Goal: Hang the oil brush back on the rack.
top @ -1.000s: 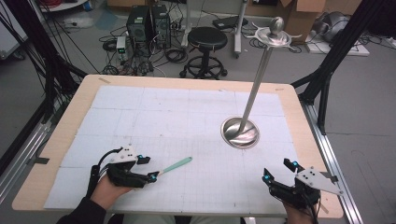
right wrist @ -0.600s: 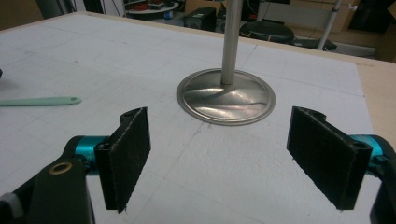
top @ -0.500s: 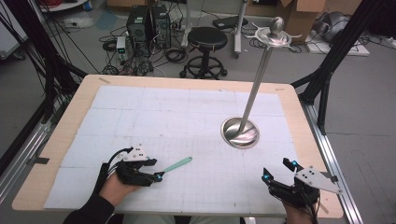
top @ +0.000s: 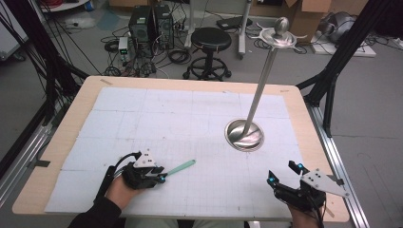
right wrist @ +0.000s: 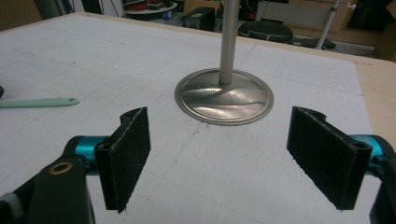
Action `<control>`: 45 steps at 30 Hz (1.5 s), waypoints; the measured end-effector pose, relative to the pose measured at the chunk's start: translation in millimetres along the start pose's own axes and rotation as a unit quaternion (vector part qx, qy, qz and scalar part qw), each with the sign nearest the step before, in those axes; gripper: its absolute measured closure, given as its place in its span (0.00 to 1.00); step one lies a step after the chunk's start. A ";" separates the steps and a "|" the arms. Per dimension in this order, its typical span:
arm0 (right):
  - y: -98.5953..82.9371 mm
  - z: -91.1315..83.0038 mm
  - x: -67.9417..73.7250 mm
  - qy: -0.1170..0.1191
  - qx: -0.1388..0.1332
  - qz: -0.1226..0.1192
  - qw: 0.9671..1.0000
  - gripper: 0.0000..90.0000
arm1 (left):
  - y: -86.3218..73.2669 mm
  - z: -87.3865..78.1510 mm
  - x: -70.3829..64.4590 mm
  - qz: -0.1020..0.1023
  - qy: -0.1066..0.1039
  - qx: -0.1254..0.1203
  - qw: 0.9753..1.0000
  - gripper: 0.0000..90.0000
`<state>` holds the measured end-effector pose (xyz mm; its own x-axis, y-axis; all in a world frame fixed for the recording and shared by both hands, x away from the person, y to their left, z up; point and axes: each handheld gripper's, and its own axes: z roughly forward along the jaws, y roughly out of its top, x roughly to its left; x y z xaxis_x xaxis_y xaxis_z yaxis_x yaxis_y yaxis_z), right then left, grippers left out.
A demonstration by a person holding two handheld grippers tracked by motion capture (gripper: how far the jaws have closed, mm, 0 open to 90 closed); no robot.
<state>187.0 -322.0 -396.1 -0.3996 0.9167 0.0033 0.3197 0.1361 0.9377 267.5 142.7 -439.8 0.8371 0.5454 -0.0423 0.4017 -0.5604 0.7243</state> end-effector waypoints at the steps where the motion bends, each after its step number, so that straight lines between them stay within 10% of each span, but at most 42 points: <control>1: 0.0 -0.1 -0.2 0.000 0.000 -0.001 1.000 0.22 | -0.1 0.2 -0.4 0.000 -0.002 0.000 1.000 0.87; 17: -0.3 0.0 -2.2 -0.001 0.000 0.003 1.000 0.22 | -0.1 -0.7 2.7 -0.022 -0.011 -0.003 1.000 0.91; 25: -0.4 0.1 -2.2 0.000 -0.001 0.005 1.000 0.22 | 2.5 -16.9 4.1 -0.048 -0.028 -0.070 0.996 0.91; 30: 0.3 0.3 -2.0 0.006 -0.004 0.010 1.000 0.22 | 1.9 -30.1 0.3 -0.053 -0.036 -0.122 0.990 0.91; 39: 12.8 2.2 7.9 0.059 -0.041 0.013 0.997 0.24 | 1.2 -56.8 -11.2 -0.060 -0.053 -0.233 0.969 0.91; 45: 30.9 5.0 27.8 0.113 -0.062 -0.013 0.992 0.24 | 8.1 -65.1 -18.4 -0.045 -0.056 -0.266 0.961 0.91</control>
<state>190.1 -290.4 -368.8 -0.5940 0.8033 0.0430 0.2047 0.0993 0.9738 231.2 168.7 -388.3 0.8543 0.4896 -0.1746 0.2537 -0.0996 0.9621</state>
